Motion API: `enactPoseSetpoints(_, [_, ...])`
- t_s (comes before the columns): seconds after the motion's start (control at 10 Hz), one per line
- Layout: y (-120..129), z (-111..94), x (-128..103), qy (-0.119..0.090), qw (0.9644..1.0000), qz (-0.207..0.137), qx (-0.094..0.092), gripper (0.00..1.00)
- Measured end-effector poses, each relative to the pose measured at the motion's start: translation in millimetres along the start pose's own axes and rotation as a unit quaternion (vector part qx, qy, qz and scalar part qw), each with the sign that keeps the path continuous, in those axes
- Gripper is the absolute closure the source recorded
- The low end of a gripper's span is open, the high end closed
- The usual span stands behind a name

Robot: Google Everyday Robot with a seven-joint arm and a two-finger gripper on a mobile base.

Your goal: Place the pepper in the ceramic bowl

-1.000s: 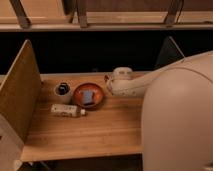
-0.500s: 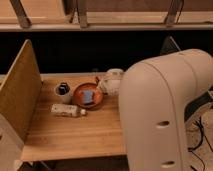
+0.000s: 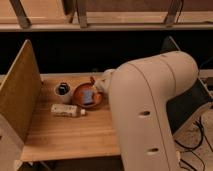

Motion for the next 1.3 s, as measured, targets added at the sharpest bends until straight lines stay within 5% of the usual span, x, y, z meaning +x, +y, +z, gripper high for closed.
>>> enactPoseSetpoints(0.6, [0.3, 0.2, -0.1, 0.0, 1.0, 0.0, 0.0, 0.22])
enactPoseSetpoints(1.3, [0.0, 0.0, 0.1, 0.0, 1.0, 0.0, 0.0, 0.2])
